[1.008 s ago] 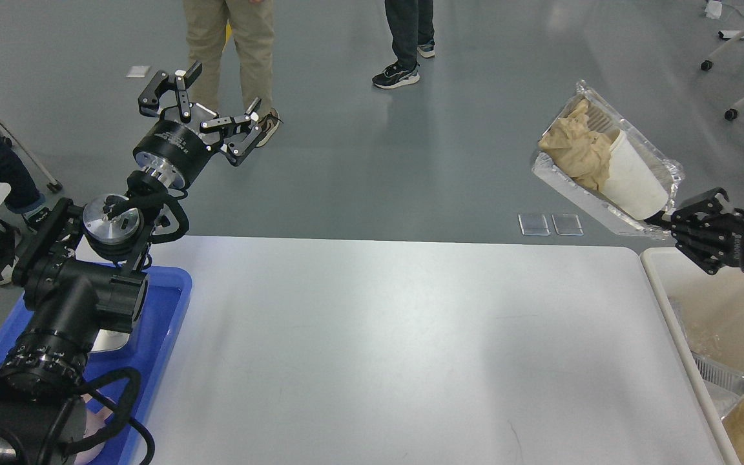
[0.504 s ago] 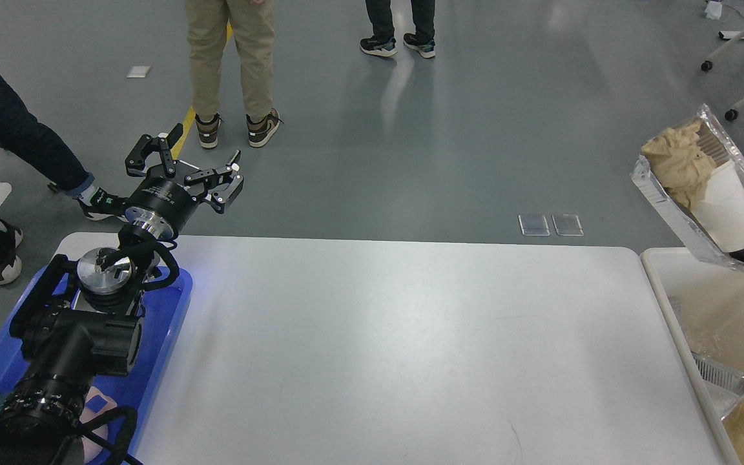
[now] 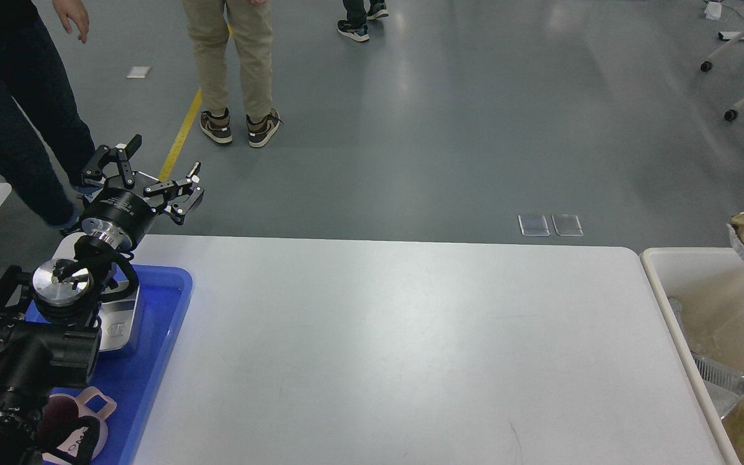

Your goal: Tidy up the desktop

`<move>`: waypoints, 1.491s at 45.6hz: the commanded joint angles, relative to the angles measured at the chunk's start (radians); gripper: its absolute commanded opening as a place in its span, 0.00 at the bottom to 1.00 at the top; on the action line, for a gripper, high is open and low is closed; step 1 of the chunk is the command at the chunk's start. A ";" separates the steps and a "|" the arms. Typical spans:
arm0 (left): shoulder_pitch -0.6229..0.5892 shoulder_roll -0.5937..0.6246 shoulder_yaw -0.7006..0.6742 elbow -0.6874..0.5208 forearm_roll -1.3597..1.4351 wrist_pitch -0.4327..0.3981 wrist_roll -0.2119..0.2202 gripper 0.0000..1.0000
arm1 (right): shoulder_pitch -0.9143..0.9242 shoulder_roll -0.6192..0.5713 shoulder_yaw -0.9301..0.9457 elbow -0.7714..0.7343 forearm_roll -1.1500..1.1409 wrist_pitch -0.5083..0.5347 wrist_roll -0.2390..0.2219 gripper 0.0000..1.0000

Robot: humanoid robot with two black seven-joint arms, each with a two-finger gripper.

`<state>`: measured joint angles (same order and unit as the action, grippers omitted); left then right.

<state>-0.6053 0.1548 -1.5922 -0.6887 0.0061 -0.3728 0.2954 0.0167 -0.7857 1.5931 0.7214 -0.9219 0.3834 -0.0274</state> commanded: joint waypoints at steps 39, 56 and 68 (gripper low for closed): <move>0.001 0.061 0.005 0.006 0.000 0.005 0.002 0.97 | -0.012 0.106 -0.078 -0.112 0.000 -0.230 -0.005 0.01; 0.004 0.060 0.009 0.008 0.000 0.011 0.004 0.97 | -0.021 0.103 -0.071 -0.105 0.166 -0.239 -0.011 1.00; -0.008 0.060 0.012 0.008 0.000 0.011 0.004 0.97 | 0.005 0.092 -0.068 -0.100 0.175 -0.241 -0.005 1.00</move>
<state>-0.6017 0.2148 -1.5819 -0.6811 0.0060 -0.3621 0.2991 0.0083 -0.6893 1.5222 0.6164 -0.7480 0.1422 -0.0371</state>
